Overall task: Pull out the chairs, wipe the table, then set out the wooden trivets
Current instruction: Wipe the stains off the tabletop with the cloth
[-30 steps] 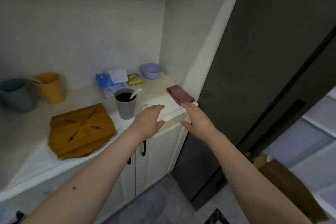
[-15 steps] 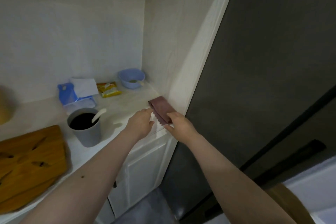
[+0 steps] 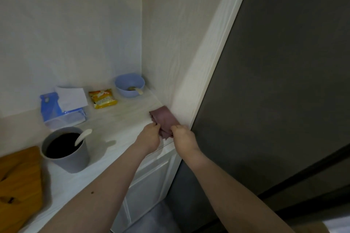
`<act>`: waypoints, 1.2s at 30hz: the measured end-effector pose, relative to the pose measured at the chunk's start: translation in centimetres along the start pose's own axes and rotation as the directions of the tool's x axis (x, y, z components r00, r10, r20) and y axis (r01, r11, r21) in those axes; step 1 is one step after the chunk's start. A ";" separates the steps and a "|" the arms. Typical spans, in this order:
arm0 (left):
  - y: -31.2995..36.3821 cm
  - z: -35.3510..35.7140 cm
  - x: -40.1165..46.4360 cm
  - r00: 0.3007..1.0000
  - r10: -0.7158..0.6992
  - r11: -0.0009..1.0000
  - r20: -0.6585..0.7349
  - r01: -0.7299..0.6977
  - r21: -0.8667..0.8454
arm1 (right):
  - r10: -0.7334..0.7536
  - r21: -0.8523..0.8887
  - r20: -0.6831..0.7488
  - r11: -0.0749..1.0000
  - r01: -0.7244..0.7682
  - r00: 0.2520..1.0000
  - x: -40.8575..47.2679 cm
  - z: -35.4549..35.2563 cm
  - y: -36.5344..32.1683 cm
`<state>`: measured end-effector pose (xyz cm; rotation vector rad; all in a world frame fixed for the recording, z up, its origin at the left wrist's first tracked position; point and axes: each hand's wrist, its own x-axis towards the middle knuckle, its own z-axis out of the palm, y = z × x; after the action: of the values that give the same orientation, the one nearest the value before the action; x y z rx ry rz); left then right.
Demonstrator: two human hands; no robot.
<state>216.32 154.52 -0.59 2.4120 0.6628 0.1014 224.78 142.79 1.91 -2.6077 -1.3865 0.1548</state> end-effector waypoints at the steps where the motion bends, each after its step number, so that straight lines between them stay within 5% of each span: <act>1: 0.1 -0.2 -0.1 1.000 -0.005 1.000 0.011 0.006 -0.026 | 0.017 0.000 -0.014 1.000 -0.017 1.000 0.0 -0.3 -0.1; 10: 2.1 -1.5 -1.5 0.999 -0.043 0.903 0.009 0.043 -0.427 | 0.338 0.359 -0.204 0.899 -0.250 0.919 -3.2 -1.8 -2.3; 15: 4.9 -1.7 -4.6 0.954 -0.202 0.504 0.221 0.295 -0.812 | 0.495 0.698 -0.236 0.685 -0.208 0.836 -7.3 -2.3 -4.0; 21: 8.2 0.6 -8.8 0.902 -0.165 0.297 0.398 0.430 -0.853 | 0.623 0.877 -0.198 0.457 -0.147 0.756 -15.2 -2.3 -5.0; 28: 14.6 6.4 -15.9 0.797 -0.010 0.412 0.604 0.554 -0.724 | 0.727 0.916 -0.129 0.348 -0.201 0.674 -28.3 -2.1 -2.5; 36: 23.9 16.8 -27.4 0.616 0.078 0.637 0.784 0.574 -0.514 | 0.903 0.915 -0.067 0.225 -0.334 0.424 -45.9 -2.9 -0.2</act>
<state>206.73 115.75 2.51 1.3022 0.4399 -0.6460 199.46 104.53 5.09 -1.8782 0.2291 0.0167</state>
